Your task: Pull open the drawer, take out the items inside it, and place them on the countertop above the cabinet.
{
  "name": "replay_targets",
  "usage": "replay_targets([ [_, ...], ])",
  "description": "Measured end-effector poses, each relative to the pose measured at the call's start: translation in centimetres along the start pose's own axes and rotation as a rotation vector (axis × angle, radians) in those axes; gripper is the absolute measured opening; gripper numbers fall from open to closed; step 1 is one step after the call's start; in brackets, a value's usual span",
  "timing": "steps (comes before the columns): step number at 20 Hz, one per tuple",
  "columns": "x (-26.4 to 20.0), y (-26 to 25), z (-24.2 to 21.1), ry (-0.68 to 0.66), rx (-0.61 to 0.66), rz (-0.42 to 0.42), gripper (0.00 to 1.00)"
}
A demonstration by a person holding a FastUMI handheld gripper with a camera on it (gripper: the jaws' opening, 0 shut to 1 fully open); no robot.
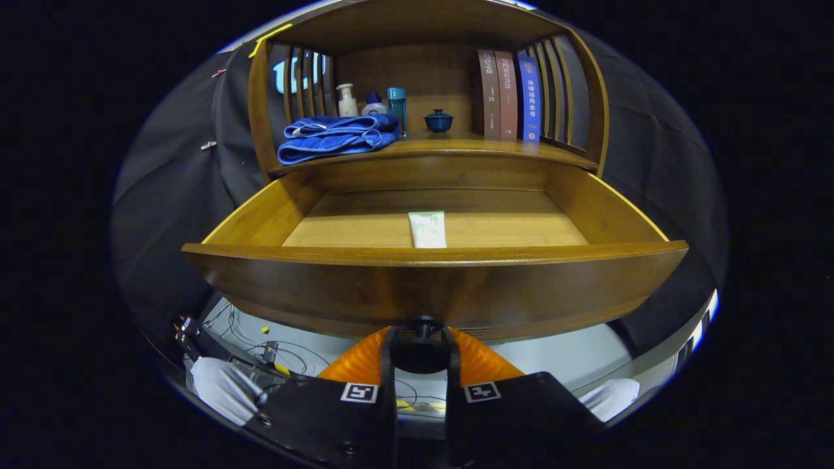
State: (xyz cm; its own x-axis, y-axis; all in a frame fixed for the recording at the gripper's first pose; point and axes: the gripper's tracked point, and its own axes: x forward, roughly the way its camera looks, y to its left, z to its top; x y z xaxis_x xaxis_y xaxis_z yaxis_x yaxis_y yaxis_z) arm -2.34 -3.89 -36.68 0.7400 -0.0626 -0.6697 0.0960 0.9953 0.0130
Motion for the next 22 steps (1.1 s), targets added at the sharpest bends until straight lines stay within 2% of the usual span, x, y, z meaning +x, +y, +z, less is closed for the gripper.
replay_targets([
  [4,-0.2,0.0,-0.4,0.008,-0.001,0.001,0.33],
  [6,-0.1,-0.1,-0.8,0.025,0.003,-0.006,0.37],
  [8,-0.4,-0.8,-1.4,0.051,-0.036,-0.051,0.49],
  [11,-3.5,-1.2,-0.1,0.031,-0.076,-0.096,0.98],
  [12,-4.4,-1.0,1.0,0.01,-0.056,-0.088,0.95],
  [16,-5.8,0.2,6.3,-0.008,0.001,-0.039,0.98],
  [19,-4.0,0.7,10.8,-0.016,0.014,-0.016,1.0],
  [22,-0.3,0.9,13.4,0.041,0.012,-0.007,1.0],
])
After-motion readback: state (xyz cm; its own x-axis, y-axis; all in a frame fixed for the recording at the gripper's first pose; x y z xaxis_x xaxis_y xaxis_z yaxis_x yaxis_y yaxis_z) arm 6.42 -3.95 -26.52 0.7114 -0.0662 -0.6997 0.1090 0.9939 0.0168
